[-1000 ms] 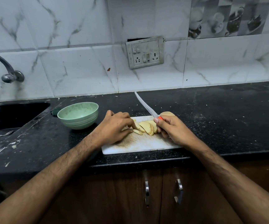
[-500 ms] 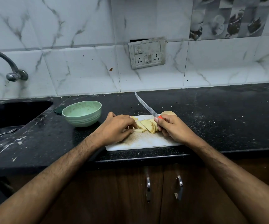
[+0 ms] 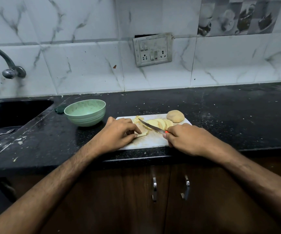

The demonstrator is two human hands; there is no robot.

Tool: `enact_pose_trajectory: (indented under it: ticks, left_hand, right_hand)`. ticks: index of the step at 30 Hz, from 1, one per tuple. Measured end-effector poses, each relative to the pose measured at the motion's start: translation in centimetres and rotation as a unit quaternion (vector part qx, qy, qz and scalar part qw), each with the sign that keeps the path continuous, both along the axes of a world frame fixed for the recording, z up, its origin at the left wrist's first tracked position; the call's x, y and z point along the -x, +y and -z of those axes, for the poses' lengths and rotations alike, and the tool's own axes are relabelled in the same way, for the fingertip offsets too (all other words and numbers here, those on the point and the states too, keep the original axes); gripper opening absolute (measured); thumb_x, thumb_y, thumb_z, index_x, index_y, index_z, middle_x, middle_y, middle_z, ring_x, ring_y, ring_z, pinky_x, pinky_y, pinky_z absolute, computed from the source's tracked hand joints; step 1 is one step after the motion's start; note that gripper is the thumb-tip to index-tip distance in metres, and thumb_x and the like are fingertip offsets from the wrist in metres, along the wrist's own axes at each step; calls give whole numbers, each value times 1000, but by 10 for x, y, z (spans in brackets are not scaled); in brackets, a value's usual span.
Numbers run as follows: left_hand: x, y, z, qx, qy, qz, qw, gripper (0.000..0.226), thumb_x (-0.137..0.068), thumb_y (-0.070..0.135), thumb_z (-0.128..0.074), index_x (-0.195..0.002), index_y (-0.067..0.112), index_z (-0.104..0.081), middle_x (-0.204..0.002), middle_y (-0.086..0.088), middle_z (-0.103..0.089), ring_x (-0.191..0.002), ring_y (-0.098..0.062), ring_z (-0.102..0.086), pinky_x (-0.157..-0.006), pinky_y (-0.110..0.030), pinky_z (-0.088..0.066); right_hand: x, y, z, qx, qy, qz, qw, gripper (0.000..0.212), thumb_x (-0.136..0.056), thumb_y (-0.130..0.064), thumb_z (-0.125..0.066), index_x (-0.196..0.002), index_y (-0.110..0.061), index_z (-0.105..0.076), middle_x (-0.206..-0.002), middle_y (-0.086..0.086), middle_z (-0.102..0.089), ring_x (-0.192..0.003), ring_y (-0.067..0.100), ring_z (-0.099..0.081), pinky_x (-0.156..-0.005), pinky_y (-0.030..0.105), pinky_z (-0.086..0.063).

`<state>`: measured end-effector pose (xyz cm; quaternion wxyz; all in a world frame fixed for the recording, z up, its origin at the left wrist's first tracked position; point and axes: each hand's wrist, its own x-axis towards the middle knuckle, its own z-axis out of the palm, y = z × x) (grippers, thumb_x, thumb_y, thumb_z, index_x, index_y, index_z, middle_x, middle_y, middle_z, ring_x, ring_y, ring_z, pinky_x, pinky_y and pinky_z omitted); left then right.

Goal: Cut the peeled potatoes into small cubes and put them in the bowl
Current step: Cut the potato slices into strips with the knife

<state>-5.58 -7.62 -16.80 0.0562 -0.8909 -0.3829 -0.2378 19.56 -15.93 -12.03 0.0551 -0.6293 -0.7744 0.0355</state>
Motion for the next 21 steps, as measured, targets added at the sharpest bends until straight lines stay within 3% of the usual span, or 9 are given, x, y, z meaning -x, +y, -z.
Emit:
enact_pose_trajectory:
  ticks: [3, 6, 10, 15, 21]
  left_hand:
    - [1, -1, 1, -12, 9, 9, 1000, 14, -96, 39, -65, -109, 40, -72, -89, 15, -57, -93, 1, -52, -75, -33, -19]
    - [3, -1, 6, -14, -12, 21, 1000, 15, -95, 36, -67, -108, 38, -74, -86, 17, -54, -88, 4, -50, -71, -32, -19]
    - [4, 0, 13, -12, -40, 34, 999, 15, -95, 31, -69, -107, 34, -76, -85, 24, -50, -87, 13, -47, -75, -22, -22]
    - [3, -1, 14, -10, -53, 52, 997, 18, -92, 33, -66, -107, 33, -76, -87, 19, -54, -86, 14, -47, -71, -27, -24]
    - [6, -4, 15, -35, -69, 36, 996, 13, -91, 33, -74, -103, 34, -77, -85, 16, -62, -80, 7, -53, -74, -33, -24]
  right_hand:
    - [4, -15, -3, -12, -30, 13, 999, 34, -103, -49, -29, -89, -25, -49, -93, 0, -49, -84, 24, -47, -74, 38, -37]
    - [9, -25, -4, -15, -50, 14, 999, 32, -104, -46, -29, -94, -24, -49, -108, 5, -59, -95, 27, -56, -73, 37, -35]
    - [17, -34, -1, -5, -60, 15, 998, 32, -104, -42, -30, -103, -21, -54, -114, 7, -62, -102, 29, -59, -73, 35, -34]
    - [31, -40, 4, 20, -74, 18, 997, 24, -101, -33, -38, -111, -18, -53, -112, 6, -60, -90, 26, -52, -74, 36, -37]
    - [30, -40, 0, -31, -110, 28, 993, 27, -102, -30, -36, -114, -16, -56, -115, 7, -61, -100, 27, -59, -72, 35, -34]
